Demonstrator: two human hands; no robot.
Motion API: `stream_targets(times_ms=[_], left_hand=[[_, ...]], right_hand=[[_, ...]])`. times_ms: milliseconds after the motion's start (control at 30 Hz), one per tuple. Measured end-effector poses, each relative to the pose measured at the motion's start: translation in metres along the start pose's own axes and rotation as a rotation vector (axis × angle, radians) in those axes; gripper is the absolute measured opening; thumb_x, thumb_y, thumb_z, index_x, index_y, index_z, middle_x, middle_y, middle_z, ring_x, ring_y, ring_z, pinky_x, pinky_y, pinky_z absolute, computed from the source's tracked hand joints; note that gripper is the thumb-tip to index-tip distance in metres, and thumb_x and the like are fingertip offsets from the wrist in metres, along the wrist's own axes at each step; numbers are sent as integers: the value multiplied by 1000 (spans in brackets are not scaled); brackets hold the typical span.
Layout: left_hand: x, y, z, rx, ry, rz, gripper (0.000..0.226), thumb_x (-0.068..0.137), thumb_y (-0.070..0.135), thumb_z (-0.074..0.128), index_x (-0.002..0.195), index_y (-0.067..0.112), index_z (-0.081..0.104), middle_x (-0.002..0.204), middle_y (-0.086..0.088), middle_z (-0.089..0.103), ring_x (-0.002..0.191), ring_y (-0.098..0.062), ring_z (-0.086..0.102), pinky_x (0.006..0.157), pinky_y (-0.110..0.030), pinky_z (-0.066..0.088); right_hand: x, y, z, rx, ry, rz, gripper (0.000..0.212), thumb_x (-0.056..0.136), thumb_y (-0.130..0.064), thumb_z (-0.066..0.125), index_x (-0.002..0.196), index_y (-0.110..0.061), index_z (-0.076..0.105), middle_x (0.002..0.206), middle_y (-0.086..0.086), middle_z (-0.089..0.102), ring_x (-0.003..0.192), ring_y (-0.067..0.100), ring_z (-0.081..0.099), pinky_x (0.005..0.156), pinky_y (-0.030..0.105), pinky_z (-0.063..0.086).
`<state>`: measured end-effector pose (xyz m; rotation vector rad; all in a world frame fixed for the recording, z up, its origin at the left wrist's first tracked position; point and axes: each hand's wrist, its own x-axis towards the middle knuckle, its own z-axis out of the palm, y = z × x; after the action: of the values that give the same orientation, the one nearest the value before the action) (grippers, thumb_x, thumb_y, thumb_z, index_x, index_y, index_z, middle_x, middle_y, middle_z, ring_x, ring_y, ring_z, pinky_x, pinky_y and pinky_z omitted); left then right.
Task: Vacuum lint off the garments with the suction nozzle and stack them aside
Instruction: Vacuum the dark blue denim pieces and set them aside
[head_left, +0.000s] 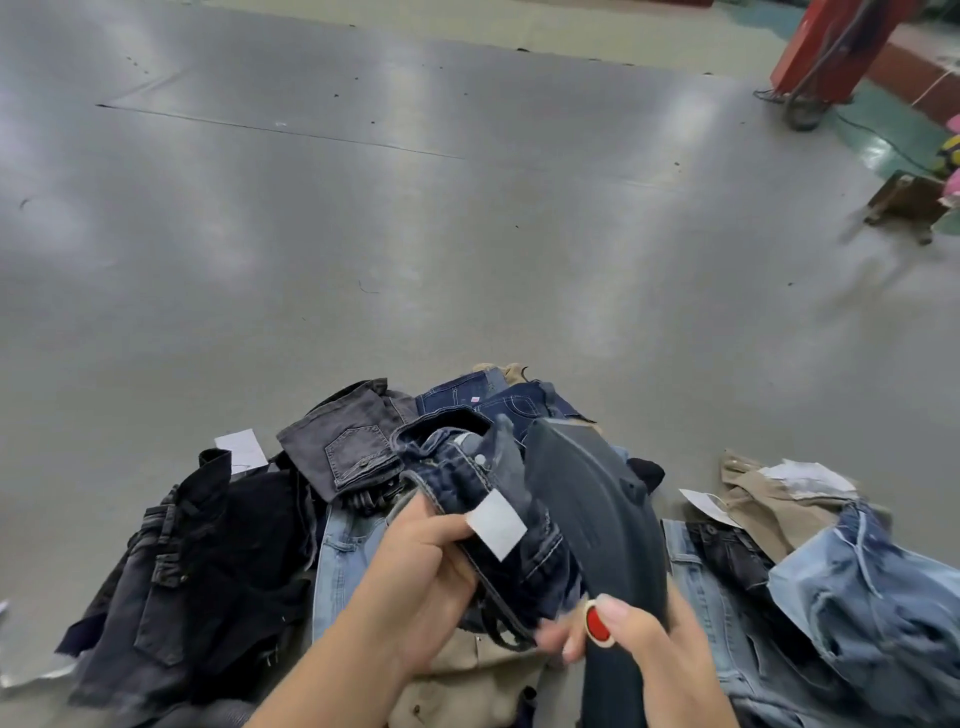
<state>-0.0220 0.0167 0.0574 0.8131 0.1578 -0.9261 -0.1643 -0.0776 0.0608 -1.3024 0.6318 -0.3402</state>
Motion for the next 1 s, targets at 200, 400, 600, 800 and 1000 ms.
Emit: stream_targets(times_ms=[200, 400, 600, 800, 1000], left_hand=[[-3, 9, -11, 271, -53, 32, 34, 86, -20, 41, 112, -4, 58, 105, -22, 70, 90, -30, 70, 66, -32, 58], [-7, 10, -15, 485, -76, 69, 37, 88, -23, 36, 101, 0, 61, 86, -8, 74, 78, -18, 70, 63, -25, 55], [-14, 4, -17, 506, -126, -23, 38, 88, -21, 38, 104, 1, 64, 100, -16, 72, 89, -25, 69, 74, -34, 57], [-14, 13, -16, 365, -98, -10, 32, 80, -19, 45, 103, -6, 62, 99, -24, 69, 81, -31, 69, 64, -37, 59], [-10, 11, -19, 440, -169, -31, 33, 76, -22, 51, 98, -1, 65, 90, -17, 70, 79, -24, 70, 64, -31, 58]], right_hand=[[-3, -44, -22, 74, -58, 75, 52, 61, -6, 57, 111, -16, 62, 54, 38, 47, 40, 38, 48, 39, 33, 43], [-2, -36, -30, -330, -255, 86, 59, 50, -30, 68, 104, -54, 63, 81, -5, 75, 69, 2, 66, 62, 11, 48], [7, -37, -23, -169, -48, 126, 19, 53, -31, 67, 71, -27, 62, 54, 21, 58, 42, 31, 55, 42, 30, 45], [6, -47, -32, -141, -210, 191, 21, 46, -34, 67, 65, -25, 68, 56, 20, 59, 46, 27, 56, 45, 28, 44], [5, -39, -23, -178, -193, 224, 2, 61, -27, 64, 59, -27, 64, 55, 22, 56, 43, 27, 51, 44, 28, 43]])
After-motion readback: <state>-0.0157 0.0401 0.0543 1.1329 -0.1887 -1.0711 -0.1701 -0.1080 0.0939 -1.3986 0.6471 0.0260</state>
